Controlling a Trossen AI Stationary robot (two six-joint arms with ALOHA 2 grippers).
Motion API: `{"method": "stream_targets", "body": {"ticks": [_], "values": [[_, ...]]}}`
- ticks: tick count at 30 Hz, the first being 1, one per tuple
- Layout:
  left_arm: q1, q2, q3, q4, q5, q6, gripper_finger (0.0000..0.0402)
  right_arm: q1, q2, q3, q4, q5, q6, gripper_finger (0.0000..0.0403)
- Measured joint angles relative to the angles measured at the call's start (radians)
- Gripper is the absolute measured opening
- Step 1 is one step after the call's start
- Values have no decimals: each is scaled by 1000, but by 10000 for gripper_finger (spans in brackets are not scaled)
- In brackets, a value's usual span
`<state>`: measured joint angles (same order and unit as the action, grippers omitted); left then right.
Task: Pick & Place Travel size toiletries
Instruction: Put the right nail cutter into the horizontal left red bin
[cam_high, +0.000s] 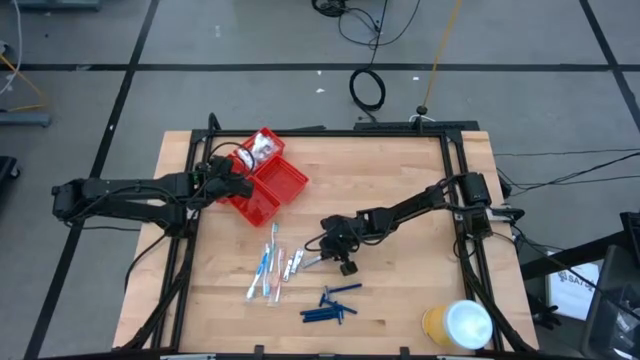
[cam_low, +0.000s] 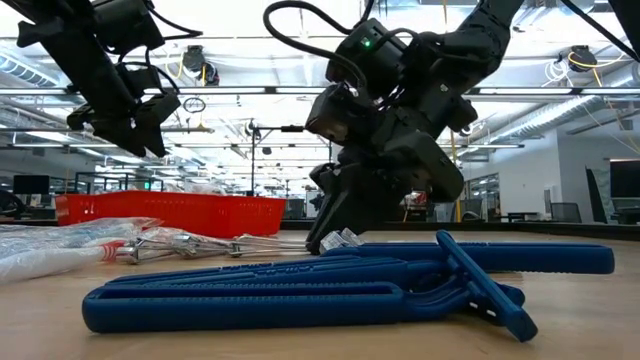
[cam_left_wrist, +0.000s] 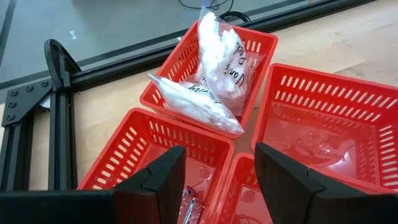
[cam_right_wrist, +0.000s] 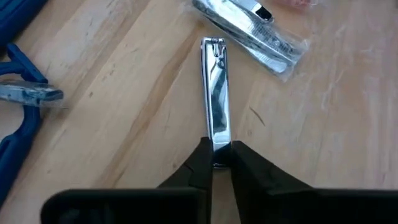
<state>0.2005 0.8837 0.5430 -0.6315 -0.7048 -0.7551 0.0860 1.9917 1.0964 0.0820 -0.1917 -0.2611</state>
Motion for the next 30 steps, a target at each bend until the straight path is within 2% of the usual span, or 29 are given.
{"method": "stream_targets", "body": {"ticks": [7, 12, 14, 16, 20, 23, 26, 28, 30], "values": [[0, 0, 0, 14, 0, 8, 187, -3, -91, -7, -17, 35, -14, 25], [-9, 0, 0, 181, 38, 180, 186, -2, -191, -40, 58, 157, -17, 25], [-24, 0, -2, 276, 76, 260, 186, -14, -221, -101, 167, 207, -20, 25], [-48, 0, -20, 404, 111, 342, 186, -38, -258, -187, 347, 236, -12, 25], [-97, 0, -114, 742, 167, 530, 186, -92, -315, -372, 793, 272, 62, 25], [-119, 0, -198, 1017, 249, 643, 186, -111, -319, -476, 1051, 273, 116, 25], [-130, 20, -258, 1226, 424, 713, 186, -105, -322, -528, 1193, 272, 118, 25], [-139, 61, -274, 1305, 516, 744, 186, -102, -322, -533, 1201, 270, 118, 25], [-147, 108, -272, 1339, 566, 755, 186, -96, -321, -531, 1193, 270, 115, 25]]}}
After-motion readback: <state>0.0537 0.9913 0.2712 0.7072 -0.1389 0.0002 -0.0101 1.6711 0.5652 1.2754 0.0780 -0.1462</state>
